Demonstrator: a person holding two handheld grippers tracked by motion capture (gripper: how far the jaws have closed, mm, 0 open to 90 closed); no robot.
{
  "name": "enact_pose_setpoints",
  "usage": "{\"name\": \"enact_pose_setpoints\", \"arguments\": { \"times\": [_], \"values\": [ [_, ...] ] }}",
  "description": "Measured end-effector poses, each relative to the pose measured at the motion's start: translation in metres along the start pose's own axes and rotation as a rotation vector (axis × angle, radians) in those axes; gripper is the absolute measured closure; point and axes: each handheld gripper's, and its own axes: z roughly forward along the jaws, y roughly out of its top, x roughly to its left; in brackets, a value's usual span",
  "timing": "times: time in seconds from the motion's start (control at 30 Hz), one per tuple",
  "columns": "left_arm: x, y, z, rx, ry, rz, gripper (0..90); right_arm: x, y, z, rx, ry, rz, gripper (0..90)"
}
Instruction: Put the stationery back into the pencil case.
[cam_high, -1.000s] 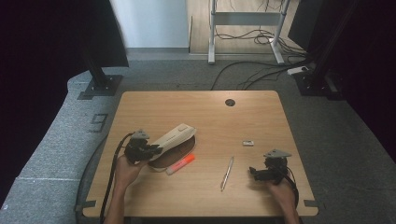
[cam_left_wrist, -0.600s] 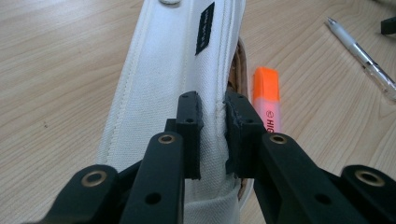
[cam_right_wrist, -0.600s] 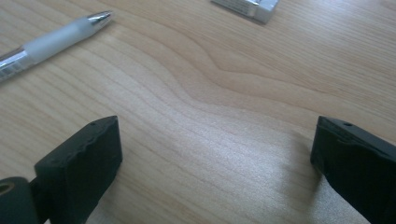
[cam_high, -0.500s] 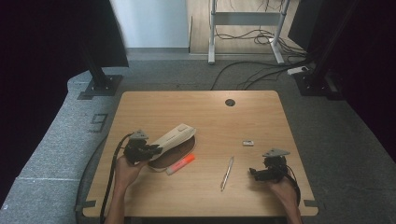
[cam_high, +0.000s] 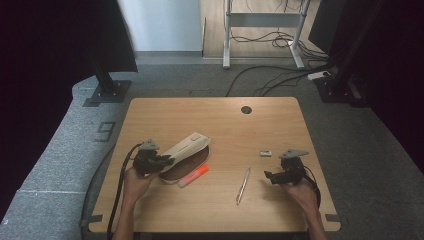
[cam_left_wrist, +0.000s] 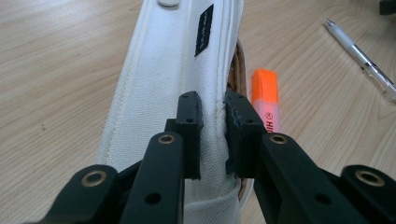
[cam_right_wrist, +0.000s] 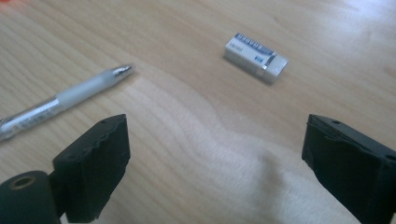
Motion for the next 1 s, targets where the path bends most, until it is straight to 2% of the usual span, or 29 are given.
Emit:
{"name": "enact_pose_setpoints", "arguments": {
  "times": [0.13, 0.33, 0.67, 1.0],
  "values": [
    [0.0, 0.0, 0.0, -0.002, -0.002, 0.0, 76.9, -0.006, 0.008, 0.001, -0.018, 0.021, 0.004, 13.7],
    [0.001, 0.0, -0.001, -0.008, -0.002, 0.002, 77.0, -0.016, 0.022, 0.005, -0.029, 0.014, -0.005, 22.6],
    [0.001, 0.0, 0.0, -0.008, -0.005, 0.008, 76.6, -0.038, 0.035, 0.026, 0.02, 0.009, -0.041, 39.0],
    [0.0, 0.0, 0.0, -0.007, -0.005, 0.015, 76.4, -0.04, 0.043, 0.051, 0.05, 0.052, -0.104, 41.5]
  ]
}}
